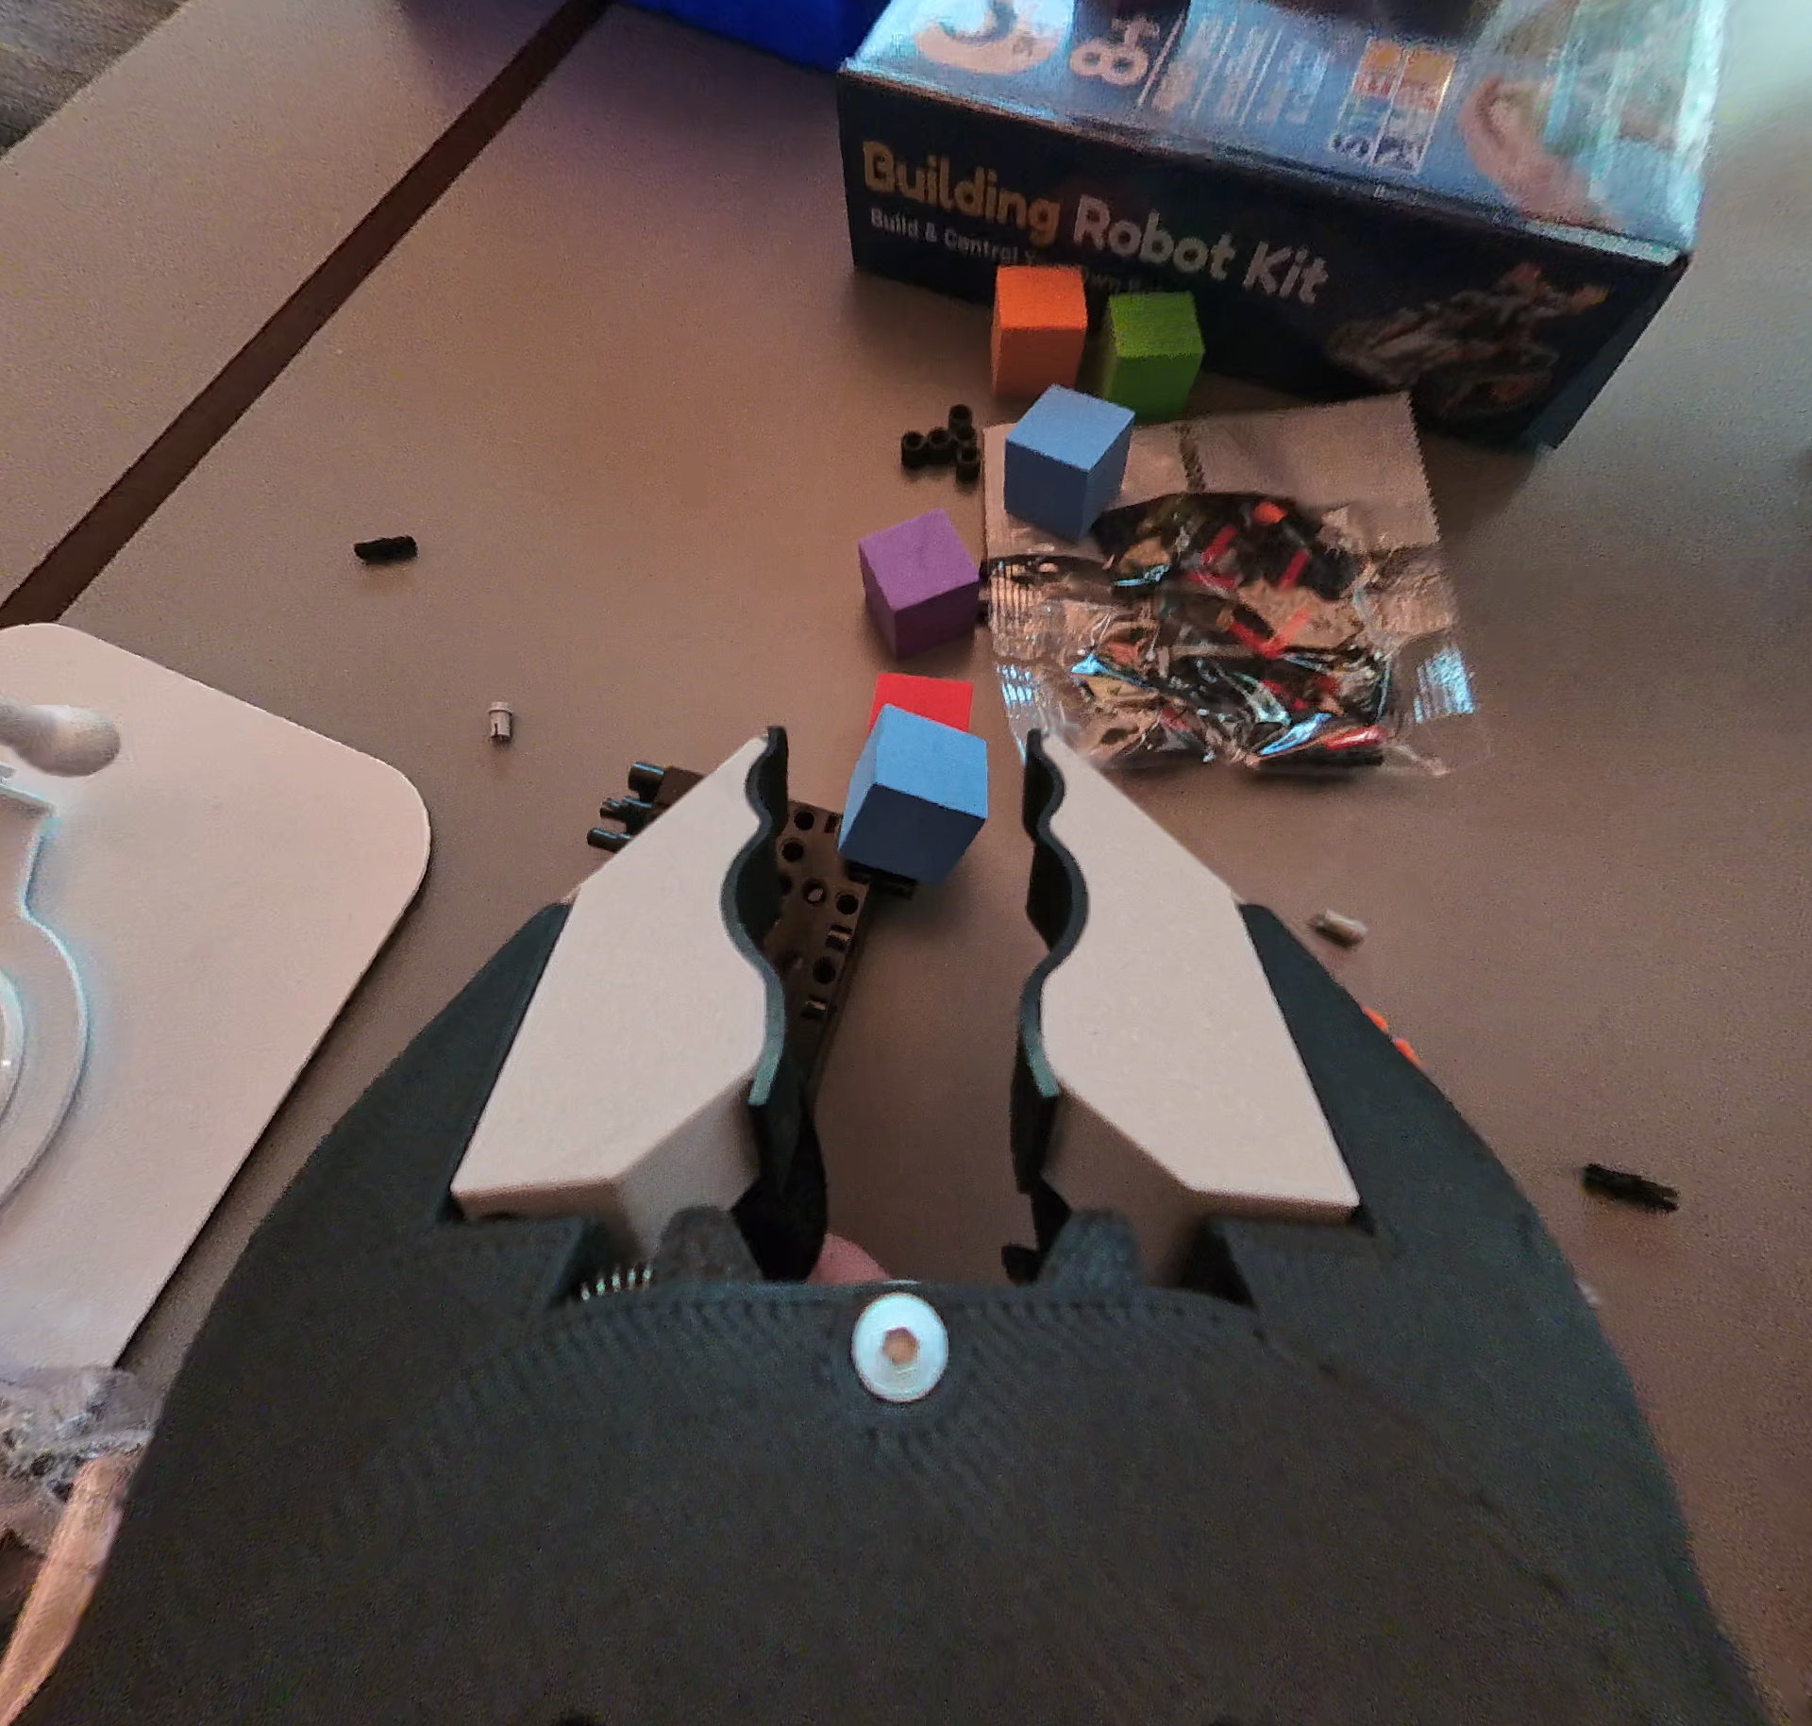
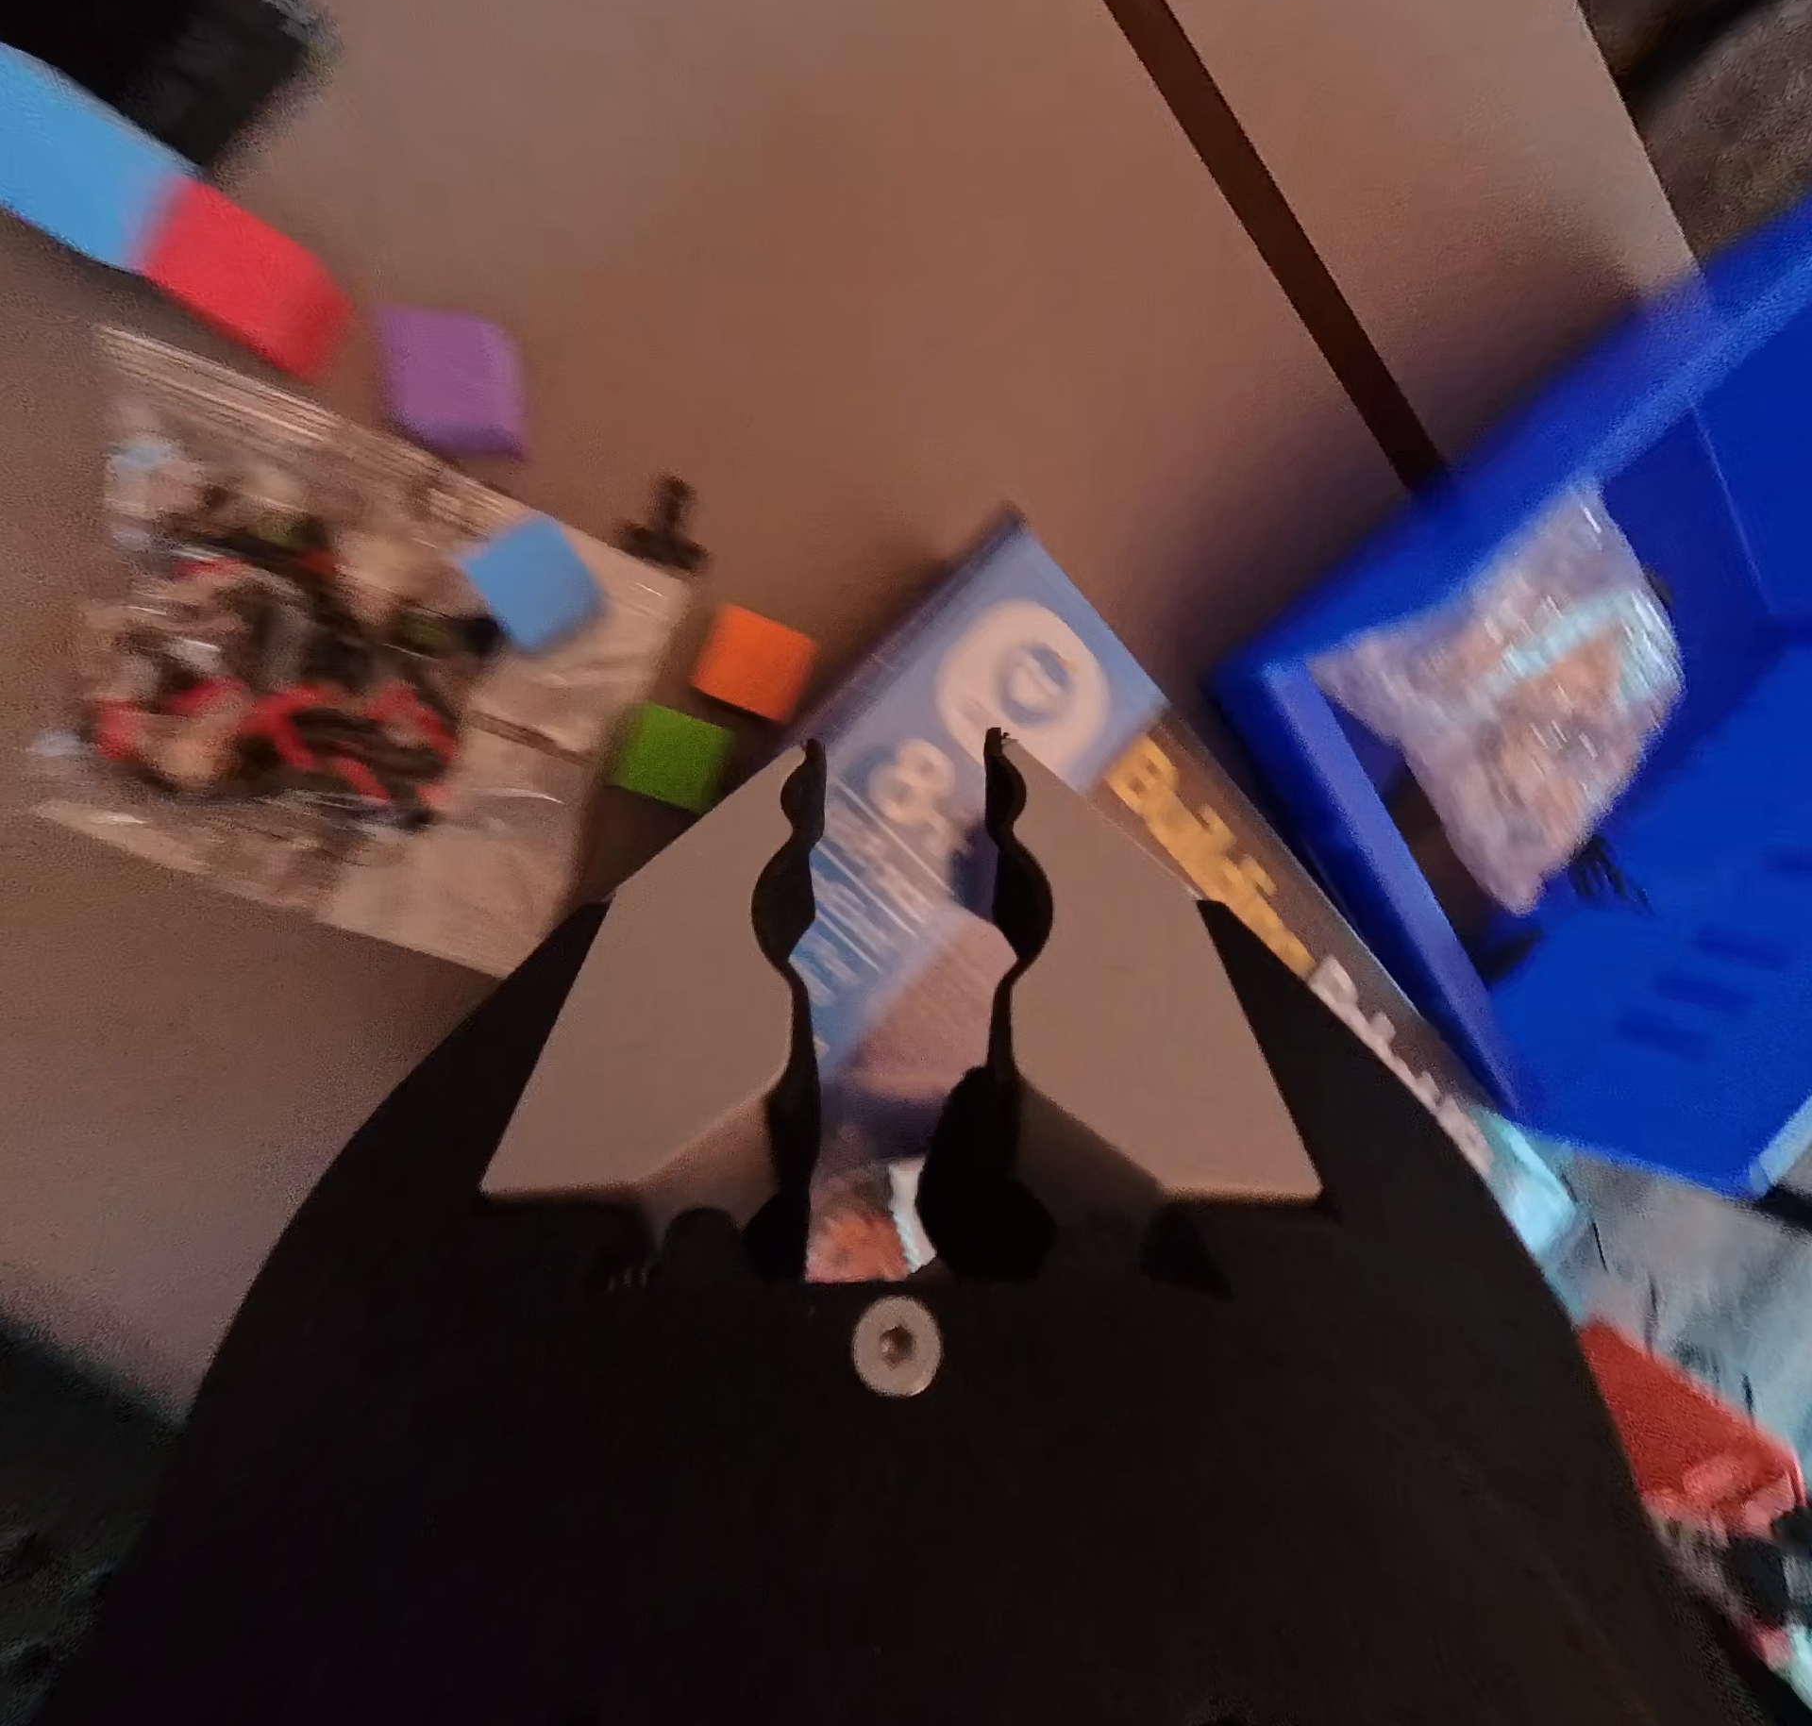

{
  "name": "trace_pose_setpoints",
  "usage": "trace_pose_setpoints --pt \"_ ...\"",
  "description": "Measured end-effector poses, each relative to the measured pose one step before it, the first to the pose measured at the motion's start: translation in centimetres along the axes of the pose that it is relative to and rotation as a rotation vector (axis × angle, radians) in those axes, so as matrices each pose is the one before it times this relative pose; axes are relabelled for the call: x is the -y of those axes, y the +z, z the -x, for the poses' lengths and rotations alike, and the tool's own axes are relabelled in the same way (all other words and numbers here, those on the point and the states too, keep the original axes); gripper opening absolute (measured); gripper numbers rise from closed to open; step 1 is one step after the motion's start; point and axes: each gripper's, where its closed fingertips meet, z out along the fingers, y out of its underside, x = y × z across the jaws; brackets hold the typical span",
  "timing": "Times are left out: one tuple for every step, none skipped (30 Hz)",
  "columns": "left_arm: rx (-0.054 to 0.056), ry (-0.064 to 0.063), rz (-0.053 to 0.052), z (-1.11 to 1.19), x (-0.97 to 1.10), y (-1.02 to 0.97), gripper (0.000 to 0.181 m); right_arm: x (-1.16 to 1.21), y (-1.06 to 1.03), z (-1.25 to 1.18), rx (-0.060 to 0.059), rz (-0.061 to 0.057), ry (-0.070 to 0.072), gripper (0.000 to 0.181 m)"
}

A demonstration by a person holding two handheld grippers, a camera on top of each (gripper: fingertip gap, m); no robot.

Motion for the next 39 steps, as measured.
trace_pose_setpoints --pt "0.0066 0.0156 0.0223 -0.031 -0.385 0.248 0.045 1.277 0.047 1.702 0.0398 -0.0312 -0.0343 0.032" --pt "0.0067 0.0100 0.0206 -0.003 -0.354 0.244 0.042 1.211 0.359 1.702 0.0406 -0.0231 -0.0357 0.034" --pt "0.0019 0.0049 0.0161 -0.060 -0.279 0.194 0.041 1.045 0.721 1.581 0.0396 -0.0103 -0.0313 0.037" --pt "-0.0093 0.0050 0.0087 -0.243 -0.160 0.107 0.040 0.964 1.016 1.302 0.0317 -0.0050 -0.0272 0.042" --pt "-0.0089 0.0056 0.0022 -0.221 -0.048 0.012 0.040 0.907 1.186 1.091 0.0272 -0.0057 -0.0244 0.044" --pt "-0.0012 0.0014 0.0036 -0.052 -0.054 -0.048 0.039 0.670 1.297 0.997 0.0316 0.0029 -0.0186 0.044" --pt "0.0010 0.0009 0.0044 0.019 -0.069 -0.054 0.039 0.355 1.283 0.719 0.0255 0.0158 -0.0106 0.045" --pt "-0.0010 0.0009 0.0002 -0.006 -0.028 -0.058 0.038 0.195 1.140 0.253 0.0046 0.0191 -0.0061 0.044" --pt "0.0013 -0.0003 -0.0038 0.045 0.031 -0.024 0.035 0.194 0.941 0.049 -0.0030 0.0127 -0.0011 0.042" --pt "0.0025 -0.0020 -0.0010 0.073 -0.009 0.016 0.033 0.166 0.800 0.238 0.0132 0.0083 0.0079 0.039" --pt "0.0008 -0.0004 0.0035 0.060 -0.085 0.059 0.031 0.005 0.702 0.337 0.0233 0.0123 0.0137 0.036" --pt "-0.0010 0.0012 0.0036 0.019 -0.089 0.082 0.030 -0.202 0.549 0.023 0.0063 0.0181 0.0110 0.027" --pt "-0.0009 -0.0001 0.0018 0.023 -0.070 0.074 0.029 -0.205 0.339 -0.161 -0.0047 0.0124 0.0047 0.026" --pt "0.0012 -0.0006 -0.0004 0.055 -0.021 0.022 0.028 0.021 0.065 -0.082 -0.0003 -0.0035 -0.0004 0.026" --pt "-0.0010 -0.0006 -0.0018 0.013 0.034 -0.004 0.028 0.120 -0.218 -0.145 -0.0063 -0.0121 -0.0045 0.026" --pt "0.0008 -0.0005 -0.0037 0.024 0.081 -0.058 0.028 0.156 -0.572 -0.282 -0.0145 -0.0165 -0.0039 0.025" --pt "0.0017 -0.0011 -0.0051 0.044 0.102 -0.105 0.028 0.253 -1.007 -0.393 -0.0148 -0.0257 0.0033 0.025" --pt "0.0018 -0.0017 -0.0051 0.053 0.090 -0.118 0.027 0.293 -1.417 -0.568 -0.0146 -0.0315 0.0125 0.025" --pt "0.0007 -0.0021 -0.0058 0.029 0.080 -0.107 0.027 0.172 -1.746 -0.804 -0.0206 -0.0278 0.0141 0.025" --pt "-0.0003 -0.0031 -0.0057 0.000 0.084 -0.103 0.027 -0.074 -1.927 -1.090 -0.0289 -0.0182 0.0124 0.026" --pt "0.0003 -0.0020 -0.0034 0.000 0.067 -0.059 0.027 -0.394 -1.915 -1.286 -0.0274 -0.0049 0.0169 0.026" --pt "-0.0003 0.0002 -0.0011 -0.028 0.041 -0.025 0.027 -0.715 -1.746 -1.370 -0.0220 0.0091 0.0236 0.026" --pt "-0.0018 0.0007 -0.0005 -0.080 0.033 0.028 0.027 -0.906 -1.523 -1.443 -0.0226 0.0166 0.0254 0.026" --pt "-0.0027 0.0001 -0.0004 -0.090 0.013 0.067 0.027 -0.948 -1.230 -1.437 -0.0226 0.0164 0.0256 0.026" --pt "-0.0020 -0.0005 0.0005 -0.083 0.007 0.084 0.027 -0.970 -0.901 -1.223 -0.0118 0.0182 0.0267 0.026" --pt "-0.0015 0.0002 0.0015 -0.069 -0.001 0.100 0.027 -0.996 -0.530 -0.980 -0.0038 0.0228 0.0236 0.026" --pt "-0.0010 0.0011 0.0016 -0.065 -0.005 0.080 0.027 -0.890 -0.215 -0.852 -0.0064 0.0214 0.0163 0.026" --pt "0.0007 0.0013 -0.0002 -0.031 0.033 0.046 0.027 -0.805 0.076 -0.650 -0.0024 0.0210 0.0125 0.026" --pt "0.0026 0.0003 -0.0001 0.023 0.023 -0.006 0.027 -0.797 0.325 -0.360 0.0075 0.0261 0.0088 0.025" --pt "0.0037 -0.0008 -0.0013 0.064 0.018 -0.035 0.027 -0.760 0.464 -0.238 0.0072 0.0264 0.0041 0.025" --pt "0.0005 -0.0020 -0.0029 0.033 0.039 -0.054 0.027 -0.716 0.502 -0.247 0.0014 0.0267 0.0050 0.025" --pt "-0.0005 -0.0031 -0.0041 0.029 0.056 -0.059 0.026 -0.662 0.519 -0.238 -0.0026 0.0275 0.0033 0.025" --pt "0.0006 -0.0027 -0.0033 0.047 0.045 -0.034 0.026 -0.431 0.481 -0.125 -0.0020 0.0173 -0.0025 0.025" --pt "0.0020 -0.0006 -0.0007 0.059 0.010 -0.022 0.027 -0.119 0.379 0.075 0.0078 0.0015 -0.0013 0.026" --pt "0.0005 0.0009 0.0019 0.013 -0.035 0.023 0.027 0.055 0.264 0.198 0.0151 -0.0068 0.0037 0.026" --pt "-0.0009 0.0011 0.0016 -0.014 -0.034 0.035 0.027 0.089 0.185 0.144 0.0105 -0.0057 0.0025 0.025" --pt "-0.0023 0.0001 0.0016 -0.054 -0.029 0.056 0.027 0.123 0.091 -0.018 0.0001 -0.0052 0.0008 0.026" --pt "-0.0015 0.0012 0.0026 -0.035 -0.050 0.055 0.027 0.107 0.050 -0.080 -0.0036 -0.0018 0.0022 0.025" --pt "0.0002 0.0015 0.0026 0.001 -0.047 0.045 0.027 0.080 0.050 -0.032 -0.0020 0.0014 0.0006 0.025"
